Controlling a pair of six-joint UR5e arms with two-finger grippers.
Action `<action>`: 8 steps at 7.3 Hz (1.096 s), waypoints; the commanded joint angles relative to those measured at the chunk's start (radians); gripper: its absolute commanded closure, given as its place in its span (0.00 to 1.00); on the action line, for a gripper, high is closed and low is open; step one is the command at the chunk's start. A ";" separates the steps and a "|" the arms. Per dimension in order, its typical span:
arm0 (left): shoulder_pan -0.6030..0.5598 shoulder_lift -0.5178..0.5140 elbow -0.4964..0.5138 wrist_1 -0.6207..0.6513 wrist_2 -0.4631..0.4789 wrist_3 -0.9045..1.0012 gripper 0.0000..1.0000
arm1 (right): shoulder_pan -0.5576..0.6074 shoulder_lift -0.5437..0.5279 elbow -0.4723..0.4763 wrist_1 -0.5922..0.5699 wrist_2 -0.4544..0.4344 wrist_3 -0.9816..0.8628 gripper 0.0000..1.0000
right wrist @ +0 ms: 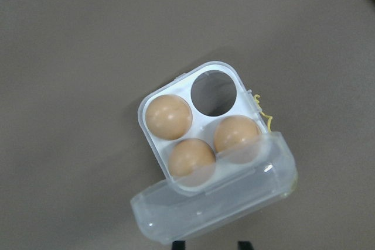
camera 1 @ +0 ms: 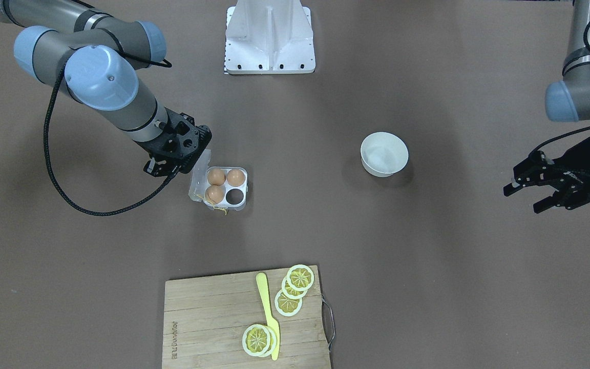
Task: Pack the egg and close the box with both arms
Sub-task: 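Push the clear lid over the eggs with the right gripper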
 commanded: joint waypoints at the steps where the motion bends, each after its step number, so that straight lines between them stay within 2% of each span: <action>1: -0.004 0.001 0.008 0.000 -0.008 0.002 0.20 | -0.038 0.016 0.000 0.000 -0.006 -0.004 0.56; 4: -0.005 0.001 0.033 0.000 -0.005 0.052 0.20 | -0.088 0.017 -0.045 0.054 -0.062 0.031 0.52; 5: -0.007 0.001 0.034 0.000 -0.005 0.054 0.20 | -0.066 0.017 -0.039 0.054 -0.057 0.060 0.12; 6: -0.007 0.001 0.034 0.000 -0.005 0.054 0.20 | -0.006 0.005 -0.016 0.048 -0.018 0.097 0.00; 8: -0.019 0.004 0.033 0.000 -0.011 0.055 0.19 | 0.188 -0.076 -0.025 0.039 0.161 0.099 0.00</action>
